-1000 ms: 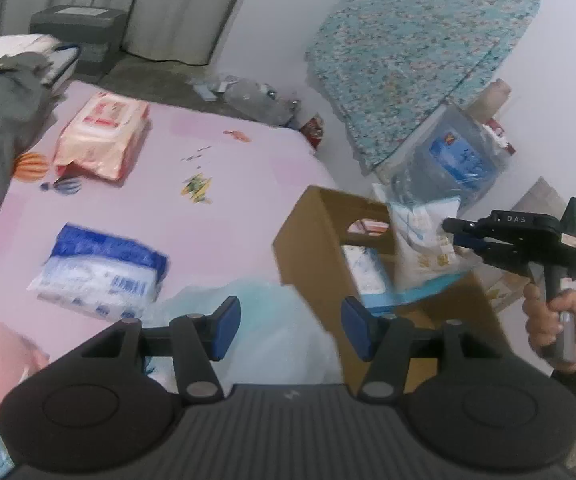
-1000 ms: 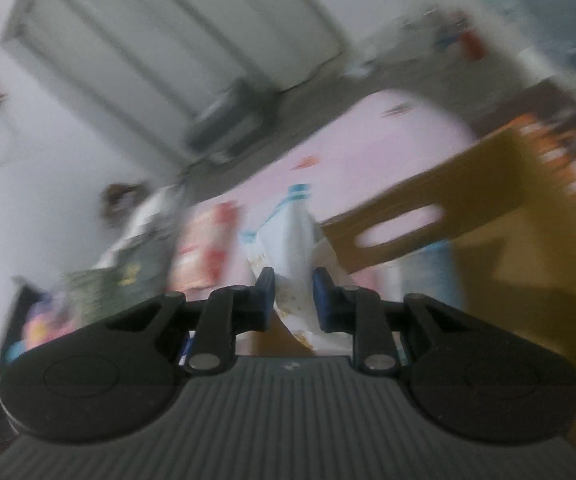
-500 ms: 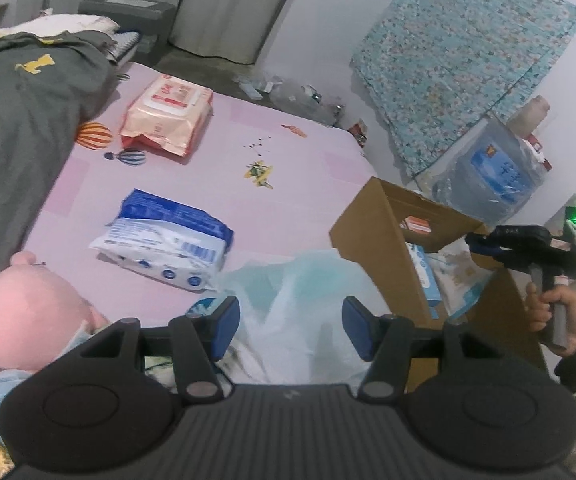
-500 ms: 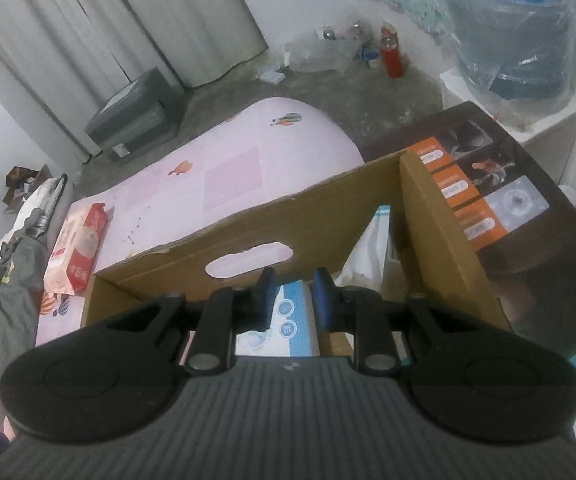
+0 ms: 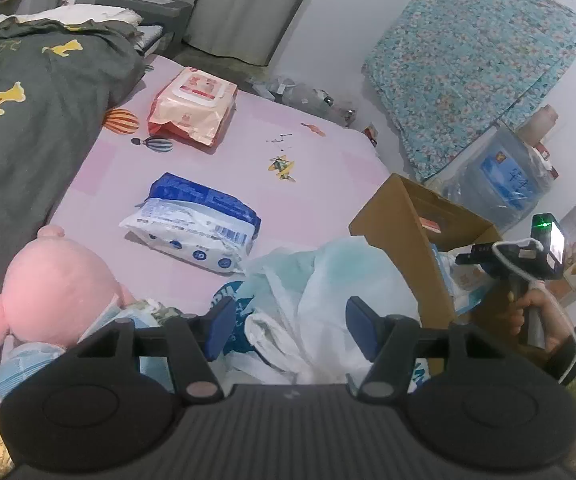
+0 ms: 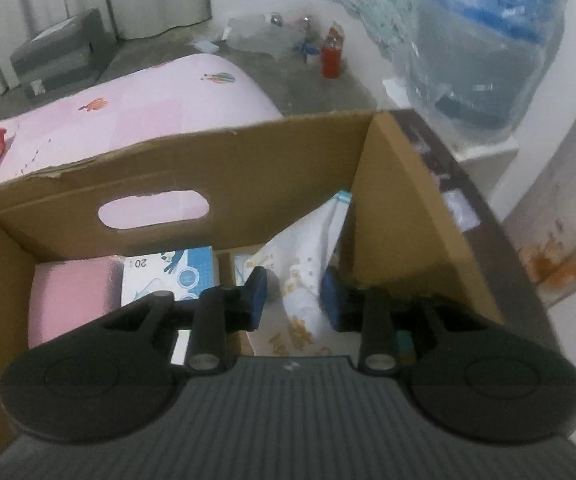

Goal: Organize soft objects
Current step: 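Carry the white snack bag into the cardboard box and release it, then move the right gripper back over the pile toward the blue wipes pack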

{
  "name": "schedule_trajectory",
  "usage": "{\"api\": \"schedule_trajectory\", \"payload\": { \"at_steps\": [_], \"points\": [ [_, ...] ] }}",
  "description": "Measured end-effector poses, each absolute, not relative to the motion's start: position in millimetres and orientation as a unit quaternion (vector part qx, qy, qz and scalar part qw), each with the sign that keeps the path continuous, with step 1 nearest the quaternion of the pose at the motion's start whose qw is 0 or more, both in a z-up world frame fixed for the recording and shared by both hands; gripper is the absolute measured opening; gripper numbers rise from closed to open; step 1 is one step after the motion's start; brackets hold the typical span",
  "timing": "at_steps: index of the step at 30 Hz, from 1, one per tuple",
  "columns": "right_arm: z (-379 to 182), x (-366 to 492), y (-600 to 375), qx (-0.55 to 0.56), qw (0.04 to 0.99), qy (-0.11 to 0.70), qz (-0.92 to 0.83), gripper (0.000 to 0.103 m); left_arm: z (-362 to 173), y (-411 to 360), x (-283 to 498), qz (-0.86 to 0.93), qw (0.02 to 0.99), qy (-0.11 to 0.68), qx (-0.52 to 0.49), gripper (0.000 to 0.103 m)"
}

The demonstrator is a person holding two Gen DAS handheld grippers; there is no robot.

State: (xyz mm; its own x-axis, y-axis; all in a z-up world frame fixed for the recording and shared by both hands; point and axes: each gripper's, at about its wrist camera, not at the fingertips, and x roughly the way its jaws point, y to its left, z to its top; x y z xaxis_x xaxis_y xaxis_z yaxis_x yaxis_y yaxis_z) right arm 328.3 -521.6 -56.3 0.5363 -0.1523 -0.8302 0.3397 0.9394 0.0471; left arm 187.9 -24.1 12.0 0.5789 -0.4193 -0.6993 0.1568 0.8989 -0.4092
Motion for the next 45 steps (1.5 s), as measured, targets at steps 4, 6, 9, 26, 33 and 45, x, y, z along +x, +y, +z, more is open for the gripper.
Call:
{"api": "schedule_trajectory", "payload": {
  "at_steps": [4, 6, 9, 26, 33, 45],
  "points": [
    [-65.1, 324.9, -534.7, 0.181, 0.865, 0.451, -0.122, 0.034, 9.1, -19.0, 186.0, -0.166, 0.874, 0.429, -0.16, 0.065],
    [-66.1, 324.1, -535.4, 0.187, 0.865, 0.448, -0.124, 0.035, 9.3, -16.2, 183.6, -0.163, 0.875, 0.426, -0.16, 0.065],
    [-58.4, 320.0, -534.4, 0.191, 0.868, 0.441, -0.127, 0.041, 13.3, -11.4, 175.0, -0.157, 0.885, 0.413, -0.148, 0.069],
    [67.2, 215.7, -442.3, 0.209, 0.924, 0.315, 0.056, 0.081, 27.1, 31.5, 100.3, -0.098, 0.928, 0.348, -0.088, 0.078],
    [77.8, 204.6, -366.9, 0.248, 0.885, 0.346, 0.191, 0.081, 14.7, 48.1, 73.6, -0.076, 0.926, 0.356, -0.099, 0.078],
    [62.4, 194.2, -224.0, 0.246, 0.81, 0.423, 0.322, 0.081, -5.3, 53.0, 50.0, -0.055, 0.927, 0.359, -0.094, 0.077]
  ]
}}
